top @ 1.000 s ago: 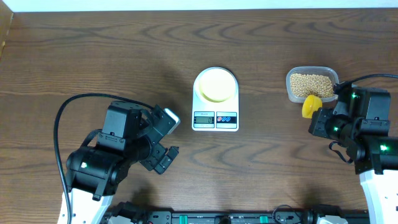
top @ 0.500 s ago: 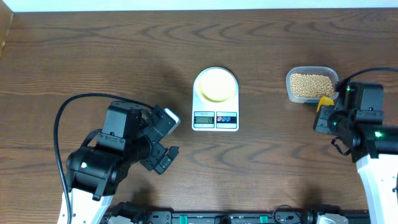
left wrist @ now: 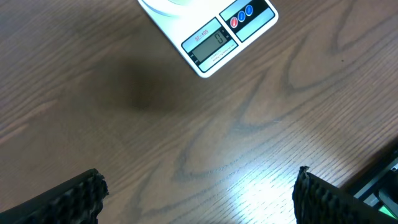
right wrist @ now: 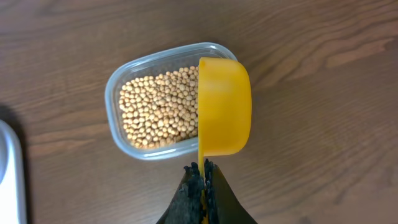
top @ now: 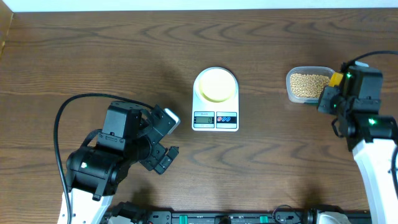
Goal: Scoop item into bowl and weigh 50g on scale
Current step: 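Lower the scoop into the soybeans with the right gripper, then drag the scoop through the soybeans and lift it filled, then carry the filled scoop with the right gripper over the yellow bowl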
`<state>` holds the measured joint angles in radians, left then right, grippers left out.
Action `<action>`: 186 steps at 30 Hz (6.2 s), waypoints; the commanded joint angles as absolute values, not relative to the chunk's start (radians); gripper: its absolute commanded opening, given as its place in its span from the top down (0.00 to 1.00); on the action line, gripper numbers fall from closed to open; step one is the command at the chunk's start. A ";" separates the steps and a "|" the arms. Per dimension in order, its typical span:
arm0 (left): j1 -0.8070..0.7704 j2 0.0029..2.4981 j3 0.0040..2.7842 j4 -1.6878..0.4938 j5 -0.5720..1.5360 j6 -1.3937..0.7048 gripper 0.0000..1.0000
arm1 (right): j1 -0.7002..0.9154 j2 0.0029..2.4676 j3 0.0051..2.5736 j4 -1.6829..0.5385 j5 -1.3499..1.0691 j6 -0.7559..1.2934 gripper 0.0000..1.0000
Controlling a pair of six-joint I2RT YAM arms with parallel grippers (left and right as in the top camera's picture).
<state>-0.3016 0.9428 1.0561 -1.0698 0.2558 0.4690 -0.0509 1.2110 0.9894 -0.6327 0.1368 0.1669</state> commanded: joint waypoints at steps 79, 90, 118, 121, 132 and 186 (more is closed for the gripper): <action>-0.296 0.945 1.089 -1.073 0.249 0.475 0.02 | -0.171 1.610 1.007 -0.615 -0.322 0.475 0.99; -0.296 0.945 1.089 -1.073 0.249 0.474 0.02 | -0.250 1.610 1.007 -0.628 -0.324 0.540 0.99; -0.296 0.945 1.089 -1.073 0.249 0.475 0.02 | -0.432 1.610 1.007 -0.609 -0.595 0.535 0.99; -0.296 0.945 1.089 -1.073 0.249 0.475 0.02 | -0.435 1.610 1.007 -0.614 -0.605 0.534 0.99; -0.296 0.945 1.089 -1.073 0.249 0.475 0.02 | -0.448 1.610 1.007 -0.619 -0.618 0.492 0.99; -0.296 0.945 1.089 -1.073 0.249 0.475 0.02 | -0.508 1.610 1.007 -0.609 -1.215 0.313 0.99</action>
